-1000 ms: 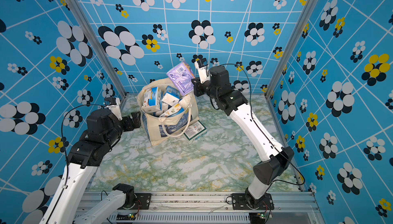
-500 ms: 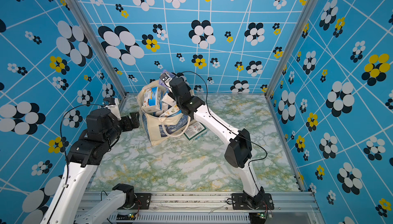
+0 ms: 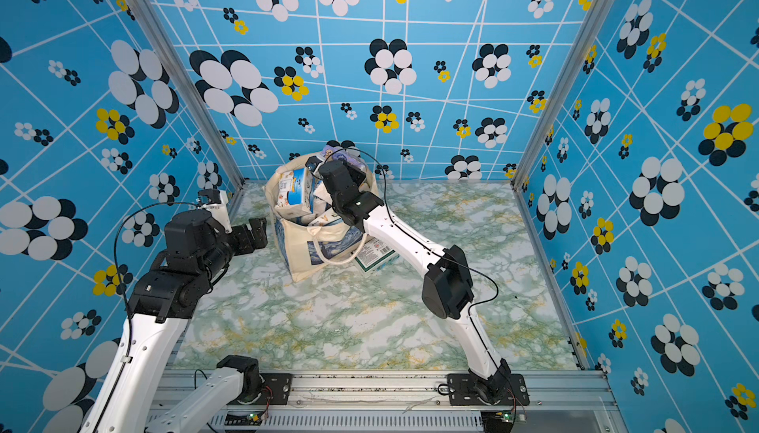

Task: Put tissues into the canvas bag
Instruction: Place the pack of facial tissues in the canvas bag.

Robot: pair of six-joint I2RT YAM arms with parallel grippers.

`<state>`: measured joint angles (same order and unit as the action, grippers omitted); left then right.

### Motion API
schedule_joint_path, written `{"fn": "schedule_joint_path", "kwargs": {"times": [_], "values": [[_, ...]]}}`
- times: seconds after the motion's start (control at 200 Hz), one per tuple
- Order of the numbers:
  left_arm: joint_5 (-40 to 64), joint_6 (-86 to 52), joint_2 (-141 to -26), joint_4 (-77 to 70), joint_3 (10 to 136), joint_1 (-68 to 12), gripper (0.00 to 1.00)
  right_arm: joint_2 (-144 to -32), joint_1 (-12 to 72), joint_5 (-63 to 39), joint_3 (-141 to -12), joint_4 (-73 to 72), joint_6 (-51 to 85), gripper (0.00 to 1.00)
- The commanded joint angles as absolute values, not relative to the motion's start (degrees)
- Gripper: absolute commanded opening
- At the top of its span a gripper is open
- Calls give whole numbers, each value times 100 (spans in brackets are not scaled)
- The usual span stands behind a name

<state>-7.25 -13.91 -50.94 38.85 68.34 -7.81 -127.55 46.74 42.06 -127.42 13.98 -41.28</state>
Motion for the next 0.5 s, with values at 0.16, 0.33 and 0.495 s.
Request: {"fn": "schedule_joint_path", "kwargs": {"times": [0.16,0.33,0.495], "values": [[-495,-1450,-5111,3845,6941,-721,98,-12682,4700,4080,-12851,2669,-4162,0],[-399,-1432,-5055,3883,6978,-727,98,-12881,4702,3617,-13354,3092,-3765,0],[-444,-1422,-4990,3901,6978,-729,98,-12779,4700,2937,-13848,3356,-3059,35]]}}
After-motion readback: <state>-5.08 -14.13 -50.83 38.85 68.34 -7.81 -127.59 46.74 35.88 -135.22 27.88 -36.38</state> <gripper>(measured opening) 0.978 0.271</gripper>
